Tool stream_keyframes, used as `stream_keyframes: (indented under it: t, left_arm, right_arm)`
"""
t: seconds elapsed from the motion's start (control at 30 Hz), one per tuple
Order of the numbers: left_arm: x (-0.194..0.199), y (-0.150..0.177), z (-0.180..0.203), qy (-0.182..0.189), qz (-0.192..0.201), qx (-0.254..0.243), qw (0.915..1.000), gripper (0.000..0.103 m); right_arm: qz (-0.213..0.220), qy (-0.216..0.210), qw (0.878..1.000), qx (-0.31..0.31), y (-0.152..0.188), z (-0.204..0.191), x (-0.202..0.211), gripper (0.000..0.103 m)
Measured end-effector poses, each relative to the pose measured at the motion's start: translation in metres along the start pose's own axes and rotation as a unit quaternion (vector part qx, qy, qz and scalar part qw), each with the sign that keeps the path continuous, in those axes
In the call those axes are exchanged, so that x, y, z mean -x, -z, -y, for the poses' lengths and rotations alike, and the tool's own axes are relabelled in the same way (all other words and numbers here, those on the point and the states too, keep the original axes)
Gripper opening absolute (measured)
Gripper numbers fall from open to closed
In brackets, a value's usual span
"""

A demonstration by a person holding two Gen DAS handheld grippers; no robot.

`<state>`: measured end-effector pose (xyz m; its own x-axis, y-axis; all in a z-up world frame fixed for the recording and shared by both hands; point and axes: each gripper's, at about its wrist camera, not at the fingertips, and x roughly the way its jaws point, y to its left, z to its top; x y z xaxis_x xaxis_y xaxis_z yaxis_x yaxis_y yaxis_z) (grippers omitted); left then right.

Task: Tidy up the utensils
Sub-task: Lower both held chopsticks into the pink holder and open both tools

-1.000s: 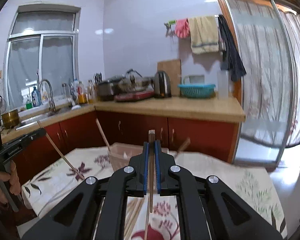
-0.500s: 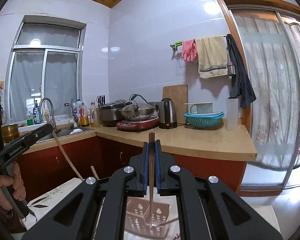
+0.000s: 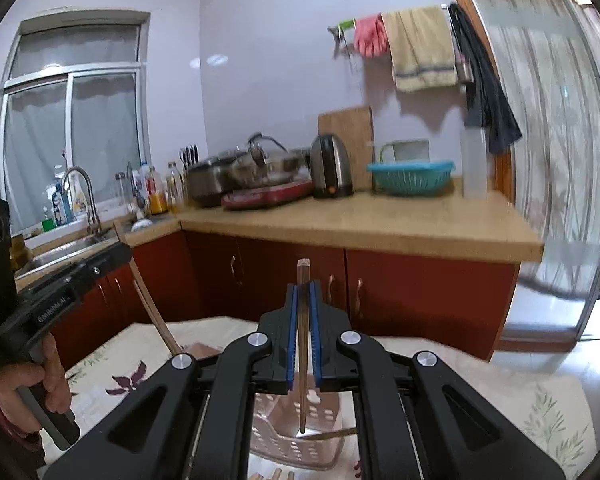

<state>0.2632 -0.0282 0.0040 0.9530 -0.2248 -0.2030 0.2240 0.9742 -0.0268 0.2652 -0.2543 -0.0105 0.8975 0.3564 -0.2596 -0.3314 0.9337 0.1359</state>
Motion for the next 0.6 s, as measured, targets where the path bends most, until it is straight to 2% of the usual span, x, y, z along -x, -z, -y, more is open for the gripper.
stream_keyframes:
  t: [0.17,0.23,0.27,0.33,0.37,0.4,0.6]
  left_arm:
    - [-0.014,0.016,-0.003,0.0,-0.028,-0.002,0.9996,0.007]
    - [-0.014,0.018,-0.002,-0.002,-0.027,-0.007,0.9996,0.01]
    - [-0.014,0.018,-0.001,-0.003,-0.025,-0.01,0.9996,0.016]
    - [-0.011,0.017,-0.002,-0.006,-0.02,-0.01,0.9997,0.04]
    - [-0.012,0.016,-0.003,-0.006,-0.019,-0.007,0.9998,0.044]
    - [-0.009,0.014,-0.004,-0.005,-0.015,-0.003,0.9999,0.047]
    - [0.011,0.006,-0.005,-0.012,0.005,-0.002,0.9999,0.066]
  right_arm:
    - [-0.024,-0.001,1.0,-0.008,0.012,0.004,-0.015,0.007]
    - [-0.021,-0.001,1.0,-0.009,0.012,0.005,-0.016,0.007]
    - [-0.022,0.0,1.0,-0.007,0.012,0.004,-0.016,0.009]
    - [-0.021,0.003,1.0,-0.004,0.011,0.003,-0.015,0.023]
    - [-0.018,0.005,1.0,-0.005,0.009,0.003,-0.015,0.034]
    - [-0.016,0.007,1.0,-0.006,0.008,0.004,-0.015,0.04]
    - [0.011,0.021,1.0,0.005,-0.003,0.0,0.006,0.055]
